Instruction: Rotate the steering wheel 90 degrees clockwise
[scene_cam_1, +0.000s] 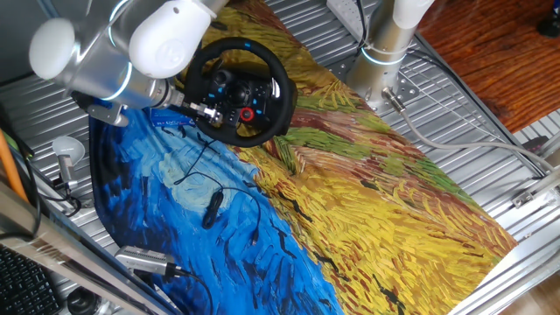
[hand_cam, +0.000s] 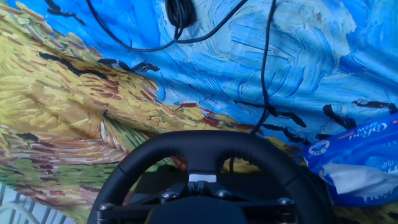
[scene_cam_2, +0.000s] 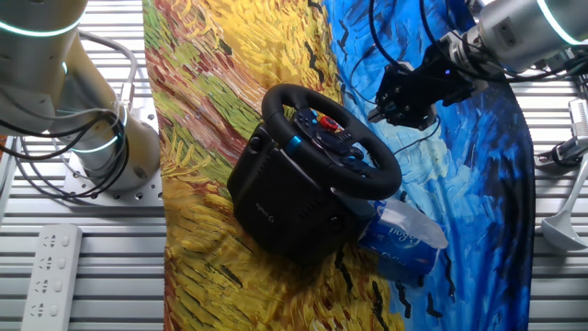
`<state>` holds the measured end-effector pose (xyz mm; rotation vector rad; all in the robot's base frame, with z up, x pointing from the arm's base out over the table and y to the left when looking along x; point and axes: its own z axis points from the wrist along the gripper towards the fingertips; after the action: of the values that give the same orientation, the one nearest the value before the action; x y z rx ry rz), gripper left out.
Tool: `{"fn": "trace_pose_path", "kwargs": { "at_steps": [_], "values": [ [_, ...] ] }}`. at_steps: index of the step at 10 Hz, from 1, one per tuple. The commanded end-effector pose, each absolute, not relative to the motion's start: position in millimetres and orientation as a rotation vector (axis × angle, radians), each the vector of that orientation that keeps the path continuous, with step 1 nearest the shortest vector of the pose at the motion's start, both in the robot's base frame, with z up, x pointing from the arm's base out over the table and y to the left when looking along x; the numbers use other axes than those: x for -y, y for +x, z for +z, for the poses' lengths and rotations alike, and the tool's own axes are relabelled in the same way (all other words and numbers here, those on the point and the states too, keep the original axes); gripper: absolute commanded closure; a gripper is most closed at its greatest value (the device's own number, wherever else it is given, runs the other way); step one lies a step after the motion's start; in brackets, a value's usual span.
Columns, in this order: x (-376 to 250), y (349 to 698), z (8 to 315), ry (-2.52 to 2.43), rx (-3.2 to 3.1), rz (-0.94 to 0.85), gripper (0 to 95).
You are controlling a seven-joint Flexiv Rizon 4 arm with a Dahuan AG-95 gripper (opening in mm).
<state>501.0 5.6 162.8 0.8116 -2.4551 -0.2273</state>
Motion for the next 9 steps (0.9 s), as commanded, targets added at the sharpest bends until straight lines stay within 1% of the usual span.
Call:
{"fn": "trace_pose_path", "kwargs": {
  "at_steps": [1,7,9],
  "values": [
    [-7.4,502.8,162.4,0.801,2.456,-0.223,95.0],
    [-8.0,503.2,162.1,0.77,2.491,-0.237,95.0],
    [-8.0,503.2,162.1,0.728,2.617,-0.221,95.0]
  ]
}}
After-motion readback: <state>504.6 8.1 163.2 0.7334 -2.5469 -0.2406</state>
